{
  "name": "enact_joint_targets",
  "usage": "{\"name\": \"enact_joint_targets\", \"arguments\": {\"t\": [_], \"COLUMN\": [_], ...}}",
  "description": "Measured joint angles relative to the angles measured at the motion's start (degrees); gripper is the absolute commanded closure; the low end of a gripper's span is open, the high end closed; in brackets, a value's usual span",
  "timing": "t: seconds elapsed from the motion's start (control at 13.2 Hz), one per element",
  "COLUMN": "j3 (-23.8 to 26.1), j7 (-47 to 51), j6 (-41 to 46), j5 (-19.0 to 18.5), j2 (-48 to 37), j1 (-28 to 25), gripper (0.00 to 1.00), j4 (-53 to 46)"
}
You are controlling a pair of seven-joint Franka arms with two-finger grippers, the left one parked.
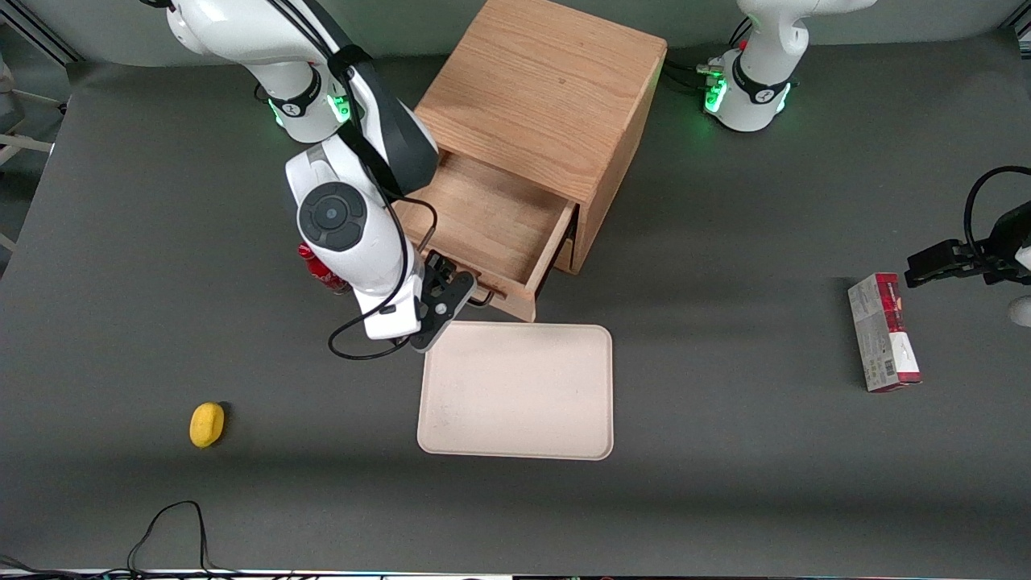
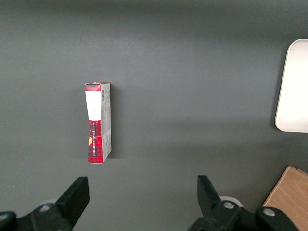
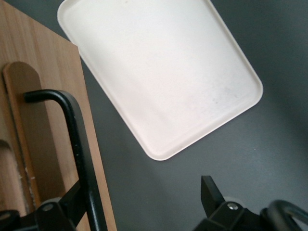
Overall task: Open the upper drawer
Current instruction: 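Pull the upper drawer outward by its handle with the right gripper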
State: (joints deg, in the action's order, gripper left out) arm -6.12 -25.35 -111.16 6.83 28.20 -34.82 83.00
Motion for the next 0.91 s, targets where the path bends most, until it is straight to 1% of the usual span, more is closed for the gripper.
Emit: {"name": "enact_joint_targets", "arguments": {"t": [0.76, 0.91], "j3": [-0.1, -0.1], "j7": [0.0, -0.5], "j6": [0.0, 0.1], "j5": [0.0, -0.5], "j2": [4.4, 5.1], "j1": [4.1, 4.7], "gripper": [0.0, 0.0], "j4": [-6.0, -7.0]}}
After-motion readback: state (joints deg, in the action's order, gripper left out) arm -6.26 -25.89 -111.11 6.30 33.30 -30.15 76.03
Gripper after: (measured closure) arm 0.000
